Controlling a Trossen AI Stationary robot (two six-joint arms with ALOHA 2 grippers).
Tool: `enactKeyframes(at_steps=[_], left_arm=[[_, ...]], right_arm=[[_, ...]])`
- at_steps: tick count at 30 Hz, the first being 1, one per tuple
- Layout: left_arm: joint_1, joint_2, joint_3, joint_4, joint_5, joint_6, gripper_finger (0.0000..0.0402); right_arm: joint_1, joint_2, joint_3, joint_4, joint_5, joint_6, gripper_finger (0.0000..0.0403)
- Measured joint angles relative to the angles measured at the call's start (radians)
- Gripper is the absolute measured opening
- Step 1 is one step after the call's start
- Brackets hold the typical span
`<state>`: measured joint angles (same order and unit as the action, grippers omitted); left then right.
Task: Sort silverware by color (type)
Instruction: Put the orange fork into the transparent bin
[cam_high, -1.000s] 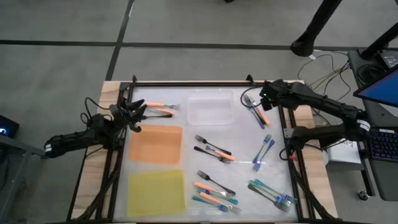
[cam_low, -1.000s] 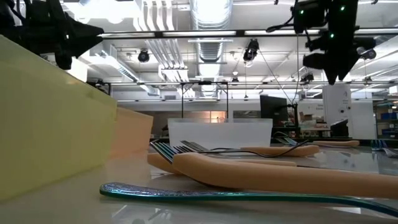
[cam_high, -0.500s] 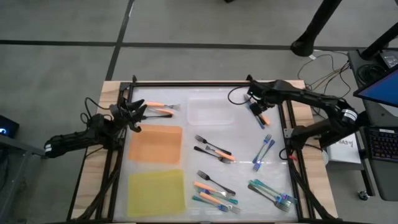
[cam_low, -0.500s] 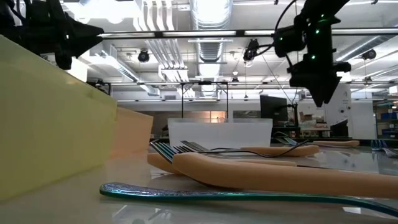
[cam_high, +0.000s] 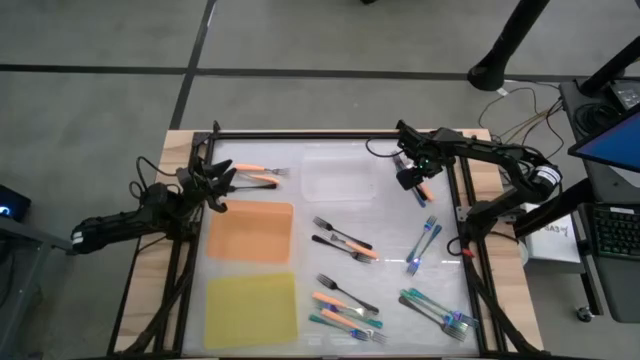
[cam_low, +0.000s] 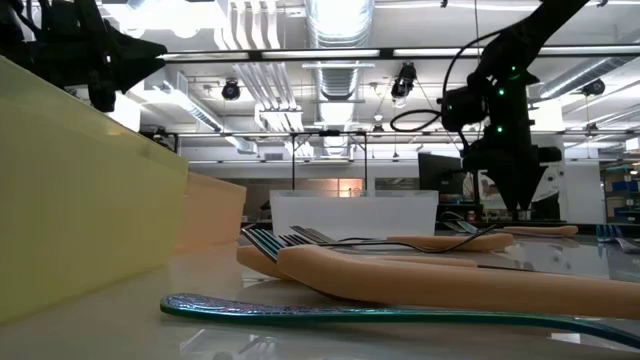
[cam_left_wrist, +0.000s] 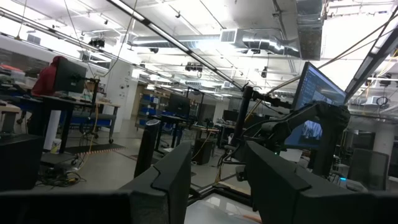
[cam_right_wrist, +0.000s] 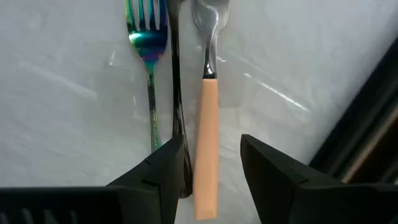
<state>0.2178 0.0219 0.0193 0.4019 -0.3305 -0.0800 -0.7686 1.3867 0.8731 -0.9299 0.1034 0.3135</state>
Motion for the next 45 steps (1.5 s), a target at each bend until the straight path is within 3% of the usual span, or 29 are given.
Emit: enactKeyframes(at_steps=[14, 26, 32, 37, 41, 45], left_arm=[[0.000, 0.000, 0.000, 0.000, 0.000, 0.000, 0.0132], [0.000, 0.000, 0.000, 0.000, 0.000, 0.000, 0.0132], [0.000, 0.000, 0.000, 0.000, 0.000, 0.000, 0.0132], [0.000, 0.000, 0.000, 0.000, 0.000, 0.000, 0.0132], [0.000, 0.000, 0.000, 0.000, 0.000, 0.000, 0.0132], [0.000, 0.000, 0.000, 0.000, 0.000, 0.000, 0.0133]], right_arm=[[-0.068, 0.094, -0.032, 0.137, -0.033, -0.057, 0.0151], [-0.104, 0.171, -0.029, 0.153, -0.042, -0.097, 0.0148], [-0.104, 0.125, -0.034, 0.162, -0.037, -0.078, 0.0096], [-0.106, 0.094, -0.034, 0.177, 0.063, -0.076, 0.0028], [-0.108, 0.069, -0.034, 0.175, 0.111, -0.072, 0.0022], [-0.101, 0.005, -0.034, 0.177, 0.082, -0.016, 0.0022]])
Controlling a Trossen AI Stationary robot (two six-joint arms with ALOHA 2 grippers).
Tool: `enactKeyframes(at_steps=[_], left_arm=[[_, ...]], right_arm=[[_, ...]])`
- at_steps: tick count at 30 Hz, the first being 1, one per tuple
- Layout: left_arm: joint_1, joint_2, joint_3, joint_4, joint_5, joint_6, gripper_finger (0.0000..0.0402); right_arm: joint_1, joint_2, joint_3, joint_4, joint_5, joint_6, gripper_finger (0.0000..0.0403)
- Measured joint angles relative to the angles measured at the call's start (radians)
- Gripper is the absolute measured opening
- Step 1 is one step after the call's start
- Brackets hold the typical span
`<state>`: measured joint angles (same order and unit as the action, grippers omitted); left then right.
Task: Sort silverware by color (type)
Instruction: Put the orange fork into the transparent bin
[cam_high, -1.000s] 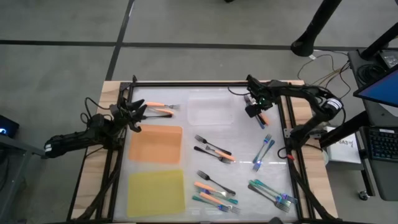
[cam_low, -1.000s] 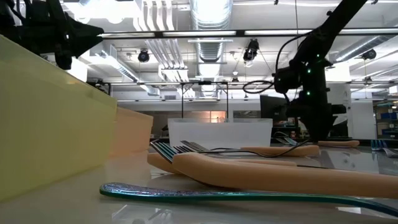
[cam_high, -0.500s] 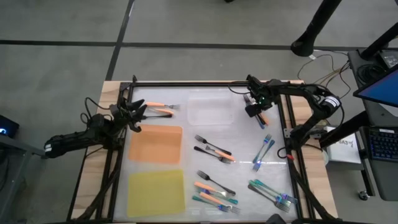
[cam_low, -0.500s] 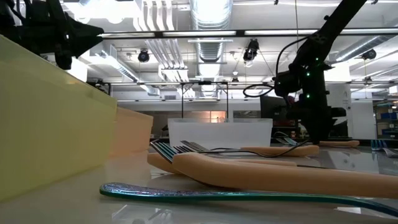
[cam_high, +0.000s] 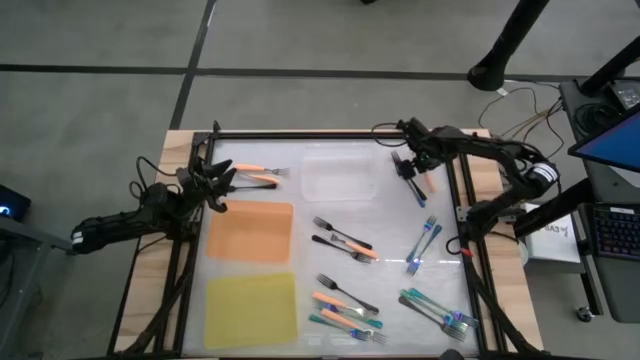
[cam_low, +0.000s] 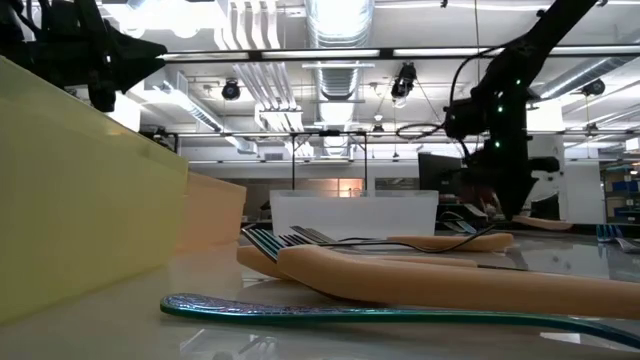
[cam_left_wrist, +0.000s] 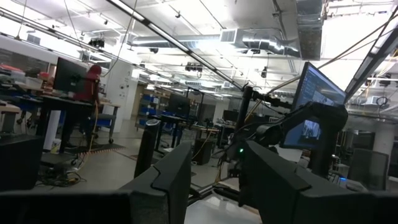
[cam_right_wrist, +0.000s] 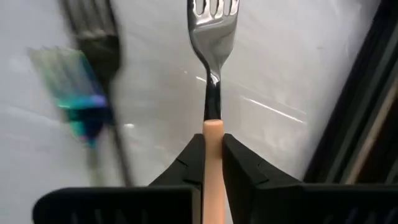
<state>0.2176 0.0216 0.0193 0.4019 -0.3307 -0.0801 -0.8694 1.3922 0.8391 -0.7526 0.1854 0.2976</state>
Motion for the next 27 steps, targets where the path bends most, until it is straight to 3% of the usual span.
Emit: enactKeyframes(at_steps=[7, 14, 27], left_arm=[[0.000, 0.000, 0.000, 0.000, 0.000, 0.000, 0.0132], [0.000, 0.000, 0.000, 0.000, 0.000, 0.000, 0.0132], [0.000, 0.000, 0.000, 0.000, 0.000, 0.000, 0.0132]], right_arm=[[0.110, -0.171, 0.000, 0.220, -0.157, 0.031, 0.0022], [0.240, -0.239, 0.002, 0.549, -0.167, -0.033, 0.0021], [0.370, 0.066, 0.003, 0.912, -0.169, -0.265, 0.0020]])
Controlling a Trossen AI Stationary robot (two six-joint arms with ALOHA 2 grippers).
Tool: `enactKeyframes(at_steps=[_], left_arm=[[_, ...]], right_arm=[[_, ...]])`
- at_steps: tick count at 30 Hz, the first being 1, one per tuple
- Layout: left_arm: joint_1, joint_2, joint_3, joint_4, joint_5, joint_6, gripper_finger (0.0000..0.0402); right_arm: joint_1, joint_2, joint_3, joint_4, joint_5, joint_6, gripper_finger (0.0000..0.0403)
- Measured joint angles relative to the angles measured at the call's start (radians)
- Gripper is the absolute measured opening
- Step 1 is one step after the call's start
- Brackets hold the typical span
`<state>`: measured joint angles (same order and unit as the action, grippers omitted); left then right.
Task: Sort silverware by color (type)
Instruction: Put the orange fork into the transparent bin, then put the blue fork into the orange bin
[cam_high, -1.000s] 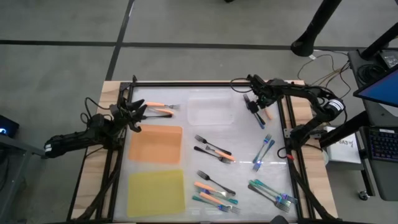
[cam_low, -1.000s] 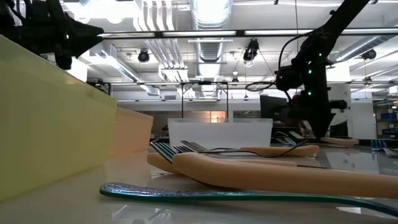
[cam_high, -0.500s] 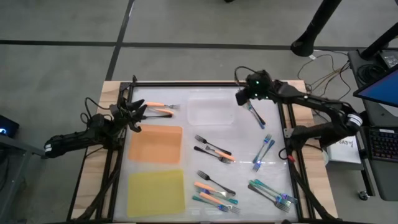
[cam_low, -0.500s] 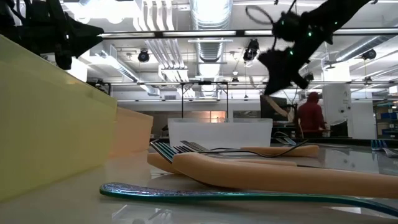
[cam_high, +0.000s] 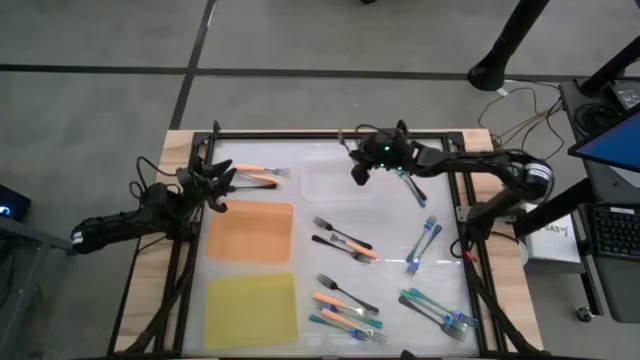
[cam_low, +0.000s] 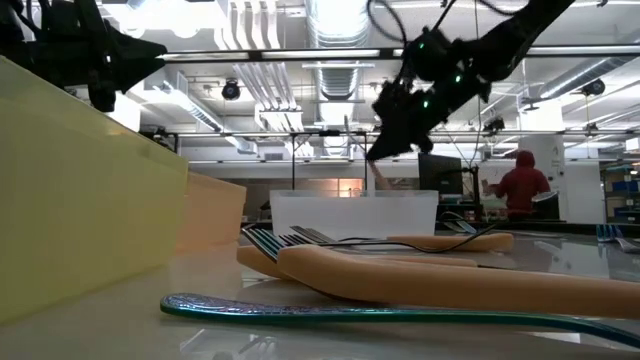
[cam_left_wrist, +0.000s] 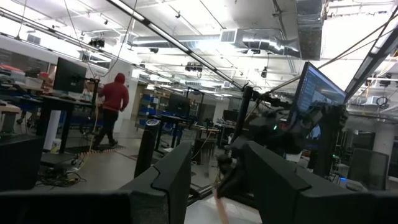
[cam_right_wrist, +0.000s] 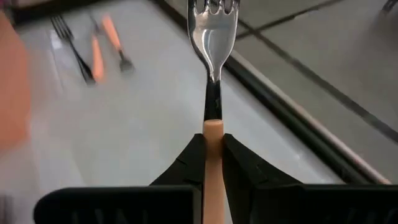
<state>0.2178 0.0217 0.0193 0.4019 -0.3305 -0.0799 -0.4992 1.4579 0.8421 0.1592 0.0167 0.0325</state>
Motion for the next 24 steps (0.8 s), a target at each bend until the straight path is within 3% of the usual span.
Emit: enactKeyframes(at_steps=[5, 13, 20, 24], left_arm=[[0.000, 0.000, 0.000, 0.000, 0.000, 0.000, 0.0132], [0.000, 0.000, 0.000, 0.000, 0.000, 0.000, 0.0132], [0.000, 0.000, 0.000, 0.000, 0.000, 0.000, 0.0132], [0.000, 0.000, 0.000, -0.002, 0.000, 0.000, 0.0132]], right_arm=[[0.000, 0.058, 0.000, 0.002, -0.035, 0.041, 0.0035], [0.000, -0.010, 0.079, -0.125, -0.043, 0.030, 0.0112], [0.004, -0.068, 0.240, -0.624, -0.035, 0.141, 0.0144], [0.004, -0.076, 0.283, -0.952, 0.092, 0.250, 0.0137]])
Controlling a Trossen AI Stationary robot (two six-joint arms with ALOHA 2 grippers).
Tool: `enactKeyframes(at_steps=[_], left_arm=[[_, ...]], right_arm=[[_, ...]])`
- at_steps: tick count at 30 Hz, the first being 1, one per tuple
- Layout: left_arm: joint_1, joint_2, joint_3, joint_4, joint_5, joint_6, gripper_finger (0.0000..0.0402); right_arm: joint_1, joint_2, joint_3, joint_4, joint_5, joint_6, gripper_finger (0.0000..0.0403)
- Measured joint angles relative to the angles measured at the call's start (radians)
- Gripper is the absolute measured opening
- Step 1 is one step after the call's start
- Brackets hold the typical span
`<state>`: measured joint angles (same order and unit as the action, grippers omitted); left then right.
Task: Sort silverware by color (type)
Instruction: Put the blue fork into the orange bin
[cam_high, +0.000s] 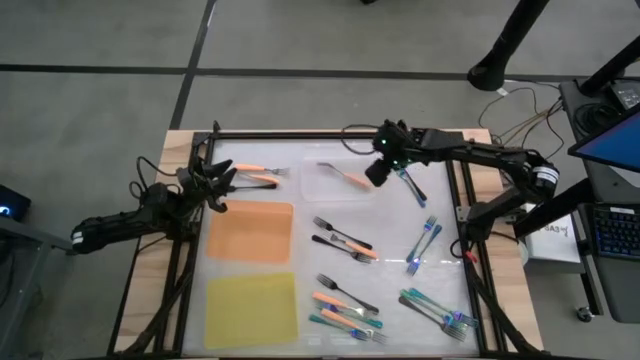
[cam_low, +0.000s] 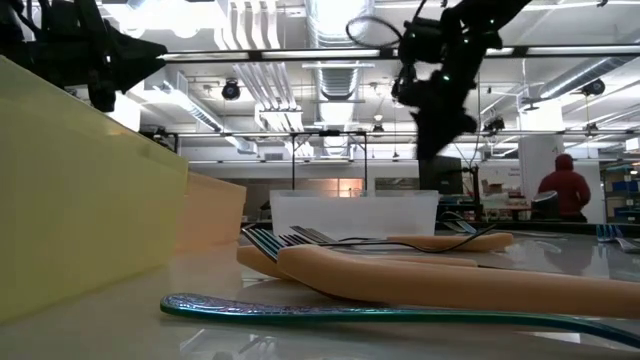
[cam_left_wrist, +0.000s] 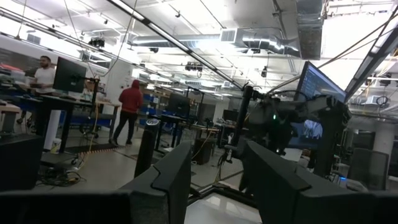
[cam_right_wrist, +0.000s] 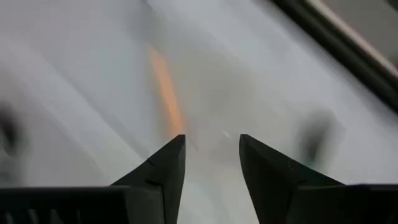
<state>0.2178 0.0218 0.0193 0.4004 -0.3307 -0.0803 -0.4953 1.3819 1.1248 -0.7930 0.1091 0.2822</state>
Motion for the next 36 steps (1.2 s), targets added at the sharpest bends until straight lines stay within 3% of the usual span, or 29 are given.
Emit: enactKeyframes(at_steps=[3, 8, 15, 26, 36], left_arm=[[0.000, 0.000, 0.000, 0.000, 0.000, 0.000, 0.0132], [0.000, 0.000, 0.000, 0.000, 0.000, 0.000, 0.0132], [0.000, 0.000, 0.000, 0.000, 0.000, 0.000, 0.0132], [0.000, 0.000, 0.000, 0.000, 0.000, 0.000, 0.0132], [0.000, 0.000, 0.000, 0.000, 0.000, 0.000, 0.0132]], right_arm=[[-0.002, -0.002, -0.031, -0.106, 0.058, 0.059, 0.0129], [-0.002, 0.014, -0.118, -0.120, -0.008, 0.071, 0.0121], [-0.025, 0.056, -0.178, -0.114, -0.005, 0.105, 0.0121], [-0.188, 0.131, -0.190, -0.110, -0.023, 0.079, 0.0121], [-0.205, 0.210, -0.190, -0.102, -0.040, 0.057, 0.0121]])
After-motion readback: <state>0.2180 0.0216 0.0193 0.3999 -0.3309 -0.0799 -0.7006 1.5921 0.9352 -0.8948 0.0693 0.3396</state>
